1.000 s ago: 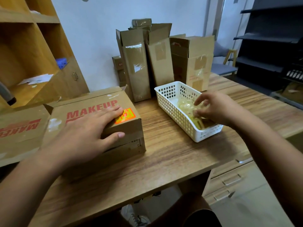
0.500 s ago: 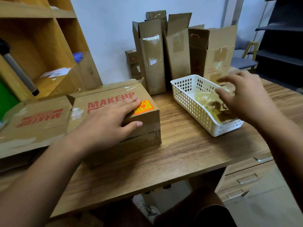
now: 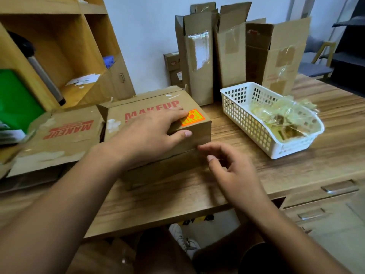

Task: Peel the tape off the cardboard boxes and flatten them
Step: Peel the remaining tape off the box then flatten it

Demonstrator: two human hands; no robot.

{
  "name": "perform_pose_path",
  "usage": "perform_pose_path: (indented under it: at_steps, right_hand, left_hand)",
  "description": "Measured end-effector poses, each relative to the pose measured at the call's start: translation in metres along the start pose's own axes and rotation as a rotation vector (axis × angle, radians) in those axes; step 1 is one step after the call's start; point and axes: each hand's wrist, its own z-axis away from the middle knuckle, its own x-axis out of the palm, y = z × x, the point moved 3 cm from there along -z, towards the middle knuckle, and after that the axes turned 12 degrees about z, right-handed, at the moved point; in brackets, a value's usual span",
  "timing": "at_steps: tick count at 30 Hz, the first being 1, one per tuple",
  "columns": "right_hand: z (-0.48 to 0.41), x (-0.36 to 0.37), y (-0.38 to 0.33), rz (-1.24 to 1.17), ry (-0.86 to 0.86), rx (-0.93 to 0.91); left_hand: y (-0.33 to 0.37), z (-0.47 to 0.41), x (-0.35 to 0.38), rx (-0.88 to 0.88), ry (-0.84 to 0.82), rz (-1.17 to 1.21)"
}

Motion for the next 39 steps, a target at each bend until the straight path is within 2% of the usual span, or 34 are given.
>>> perform_pose_path:
  at_steps: [4, 9, 14, 16, 22, 34, 37, 39]
  right_hand:
    - [0.006, 0.006, 0.002, -0.063, 0.0, 0.023]
    - [0.011, 0.015, 0.005, -0.208, -0.003, 0.08]
    - [0.005, 0.019, 0.009, -0.53, 0.005, 0.216]
    - [0.007, 0.019, 0.01, -0.581, 0.017, 0.259]
    - [0.011, 0.025, 0.014, -0.576, 0.056, 0.389]
    - [0.008, 0.03, 0.005, -0.61, 0.036, 0.477]
    - [0.006, 0.031, 0.01, -0.525, 0.045, 0.491]
    - [0.006, 0.032, 0.012, -0.377, 0.051, 0.464]
  left_hand:
    - [-0.008, -0.004, -0.012, 0.013, -0.105, -0.019]
    - [-0.015, -0.003, -0.008, 0.038, -0.062, 0.126]
    - [-0.02, -0.005, -0.005, 0.036, -0.036, 0.196]
    - [-0.021, -0.004, -0.005, 0.034, -0.028, 0.208]
    - [-0.022, -0.003, -0.004, 0.035, -0.02, 0.222]
    - [-0.02, 0.0, -0.003, 0.041, -0.011, 0.233]
    - [-0.02, -0.001, -0.003, 0.046, -0.01, 0.229]
    - [-0.02, -0.001, -0.003, 0.043, -0.009, 0.229]
